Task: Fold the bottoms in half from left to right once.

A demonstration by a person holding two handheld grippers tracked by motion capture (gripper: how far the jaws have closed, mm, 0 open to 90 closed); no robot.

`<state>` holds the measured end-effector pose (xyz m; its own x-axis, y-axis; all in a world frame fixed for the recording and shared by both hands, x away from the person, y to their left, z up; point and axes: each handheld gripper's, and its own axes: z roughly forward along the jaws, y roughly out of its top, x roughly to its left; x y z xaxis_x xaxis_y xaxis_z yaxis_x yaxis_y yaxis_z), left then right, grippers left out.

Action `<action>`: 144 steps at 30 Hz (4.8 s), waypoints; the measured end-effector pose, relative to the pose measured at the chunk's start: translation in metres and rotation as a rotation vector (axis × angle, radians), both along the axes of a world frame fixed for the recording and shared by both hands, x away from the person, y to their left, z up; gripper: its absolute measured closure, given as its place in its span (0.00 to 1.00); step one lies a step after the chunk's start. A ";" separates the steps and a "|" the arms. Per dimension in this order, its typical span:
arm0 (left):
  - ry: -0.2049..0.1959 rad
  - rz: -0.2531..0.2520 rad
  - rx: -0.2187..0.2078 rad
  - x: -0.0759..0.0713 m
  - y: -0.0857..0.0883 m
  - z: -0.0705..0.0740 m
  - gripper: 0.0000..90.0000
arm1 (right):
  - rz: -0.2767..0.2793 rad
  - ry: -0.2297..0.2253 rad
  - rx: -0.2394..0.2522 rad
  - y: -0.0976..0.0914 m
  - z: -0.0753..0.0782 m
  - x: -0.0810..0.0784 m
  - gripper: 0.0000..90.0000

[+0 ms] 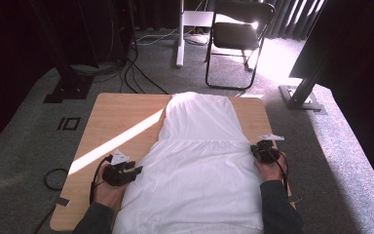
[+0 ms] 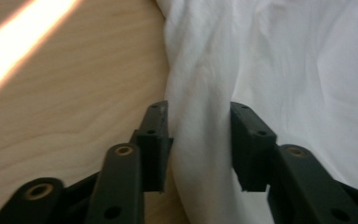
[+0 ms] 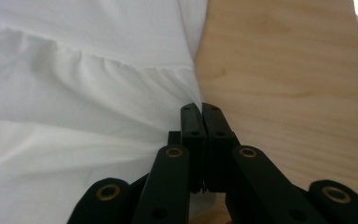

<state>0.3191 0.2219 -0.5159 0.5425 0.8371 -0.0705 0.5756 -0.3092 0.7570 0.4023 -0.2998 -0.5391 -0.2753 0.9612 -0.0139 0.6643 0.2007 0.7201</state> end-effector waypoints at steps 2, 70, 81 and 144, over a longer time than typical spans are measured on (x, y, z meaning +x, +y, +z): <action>-0.015 0.016 -0.015 0.007 0.002 0.009 0.55 | -0.004 0.017 -0.001 0.002 -0.008 0.003 0.98; 0.123 0.028 -0.020 0.087 -0.038 -0.029 0.45 | 0.177 0.112 0.120 0.074 -0.005 0.046 0.74; 0.093 0.006 -0.021 0.078 -0.042 -0.033 0.45 | 0.026 -0.106 -0.047 0.054 0.034 0.024 0.99; 0.089 0.000 -0.008 0.073 -0.043 -0.020 0.53 | 0.243 0.007 0.169 0.101 0.021 0.026 0.67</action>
<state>0.3917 0.1786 -0.5357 0.5337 0.8363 -0.1253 0.6409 -0.3034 0.7051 0.4280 -0.1992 -0.5178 -0.4976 0.8554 0.1438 0.6166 0.2322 0.7523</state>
